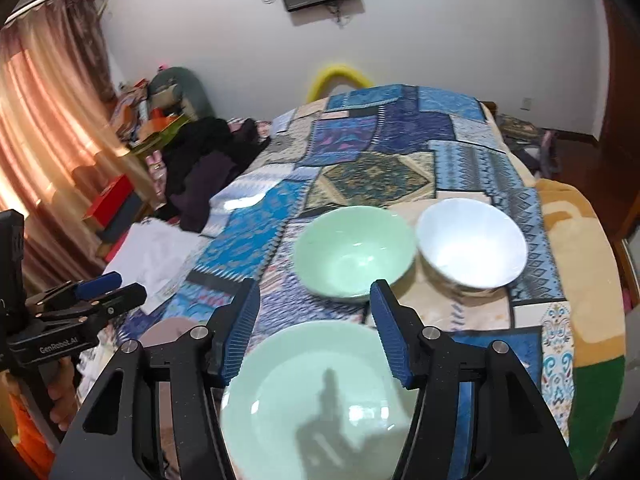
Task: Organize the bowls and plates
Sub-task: 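Move both tools to the mint green bowl and grasp its rim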
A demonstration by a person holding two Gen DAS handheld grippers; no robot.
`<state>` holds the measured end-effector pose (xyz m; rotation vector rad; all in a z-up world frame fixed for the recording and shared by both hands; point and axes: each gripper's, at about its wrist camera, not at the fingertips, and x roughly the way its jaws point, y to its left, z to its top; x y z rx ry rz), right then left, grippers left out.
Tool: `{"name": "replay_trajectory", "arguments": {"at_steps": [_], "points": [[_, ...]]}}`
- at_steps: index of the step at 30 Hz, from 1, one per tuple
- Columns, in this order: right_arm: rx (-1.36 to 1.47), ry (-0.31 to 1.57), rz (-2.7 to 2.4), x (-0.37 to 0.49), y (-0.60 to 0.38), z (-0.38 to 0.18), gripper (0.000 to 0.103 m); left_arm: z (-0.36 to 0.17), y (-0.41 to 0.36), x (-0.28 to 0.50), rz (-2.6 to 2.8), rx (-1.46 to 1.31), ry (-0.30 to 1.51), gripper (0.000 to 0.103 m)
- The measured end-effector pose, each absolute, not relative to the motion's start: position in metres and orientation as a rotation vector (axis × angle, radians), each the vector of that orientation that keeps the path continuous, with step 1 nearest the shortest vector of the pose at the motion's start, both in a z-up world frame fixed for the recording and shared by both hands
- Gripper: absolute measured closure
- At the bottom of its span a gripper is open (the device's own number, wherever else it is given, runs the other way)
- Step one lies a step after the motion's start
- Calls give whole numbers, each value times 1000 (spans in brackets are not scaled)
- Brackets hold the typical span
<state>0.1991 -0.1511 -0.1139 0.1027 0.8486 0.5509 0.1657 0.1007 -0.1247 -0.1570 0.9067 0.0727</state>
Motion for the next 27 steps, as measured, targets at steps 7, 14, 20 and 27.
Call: {"name": "replay_trajectory", "arguments": {"at_steps": [7, 14, 20, 27], "points": [[120, 886, 511, 228, -166, -134, 50, -138, 84, 218, 27, -150, 961, 30], [129, 950, 510, 253, -165, -164, 50, -175, 68, 266, -5, -151, 1049, 30], [122, 996, 513, 268, -160, -185, 50, -198, 56, 300, -21, -99, 1083, 30], [146, 1042, 529, 282, -158, -201, 50, -219, 48, 330, -32, -76, 1116, 30]]}}
